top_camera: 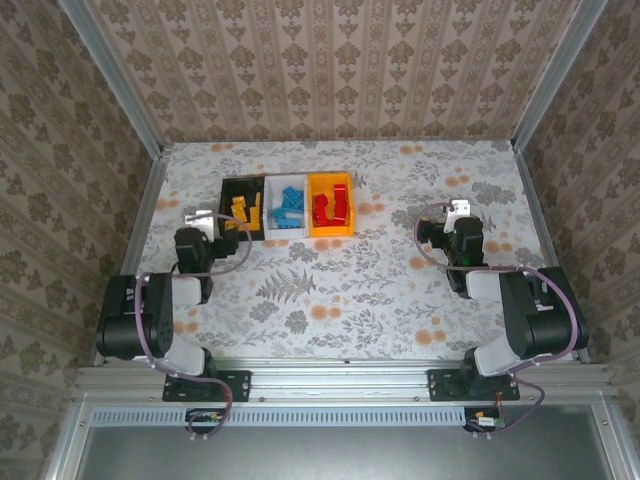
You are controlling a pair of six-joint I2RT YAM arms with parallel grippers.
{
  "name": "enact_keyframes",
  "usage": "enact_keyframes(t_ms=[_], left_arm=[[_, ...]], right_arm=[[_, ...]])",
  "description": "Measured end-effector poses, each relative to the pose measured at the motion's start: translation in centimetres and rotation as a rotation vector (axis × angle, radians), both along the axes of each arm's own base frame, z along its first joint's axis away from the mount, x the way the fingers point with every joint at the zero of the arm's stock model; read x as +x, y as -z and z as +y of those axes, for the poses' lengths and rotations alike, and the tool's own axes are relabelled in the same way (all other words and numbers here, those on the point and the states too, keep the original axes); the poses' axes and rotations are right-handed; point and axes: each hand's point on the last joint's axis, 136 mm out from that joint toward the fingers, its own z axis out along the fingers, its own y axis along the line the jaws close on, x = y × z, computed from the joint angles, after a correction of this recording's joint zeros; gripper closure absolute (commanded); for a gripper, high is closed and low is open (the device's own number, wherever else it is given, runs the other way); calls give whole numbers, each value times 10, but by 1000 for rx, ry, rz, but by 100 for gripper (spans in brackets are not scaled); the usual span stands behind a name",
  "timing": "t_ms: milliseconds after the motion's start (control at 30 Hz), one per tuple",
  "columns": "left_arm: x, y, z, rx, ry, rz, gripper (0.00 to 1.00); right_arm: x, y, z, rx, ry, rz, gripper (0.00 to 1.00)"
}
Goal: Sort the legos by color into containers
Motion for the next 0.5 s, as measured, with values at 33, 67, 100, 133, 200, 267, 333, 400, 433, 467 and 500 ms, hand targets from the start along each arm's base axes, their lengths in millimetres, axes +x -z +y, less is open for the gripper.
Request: enact_keyframes(t_ms=[33,67,100,133,200,267,333,400,433,467,500], left_arm=[[-1,3,-2,5,6,4,0],[-2,5,-2,9,6,6,0],[-2,5,-2,14,-1,4,0],[-1,4,1,19,-15,0,0],[-1,2,10,33,-63,-8,0],[-1,2,15,43,-94,-11,0],[-1,1,18,48,-113,-11,0],[-2,1,21,51,-126,-12,0],[-2,1,21,52,-128,-12,0],[-2,1,22,53,-132,-12,0],[-2,1,22,54,-135,-12,0]], right_arm=[[0,0,0,0,1,-4,0],[-1,0,0,1,1,-6,0],[-1,1,0,1,1,-6,0],[-2,2,0,1,1,-6,0],[-4,4,0,1,1,-7,0],[-8,6,0,1,1,-16,0],[-13,9,-1,2,1,-23,0],[-19,11,-2,3,6,-32,0],[-21,12,-2,3,8,-34,0],[-22,13,-2,3,9,-34,0],[-22,13,-2,3,9,-35,0]])
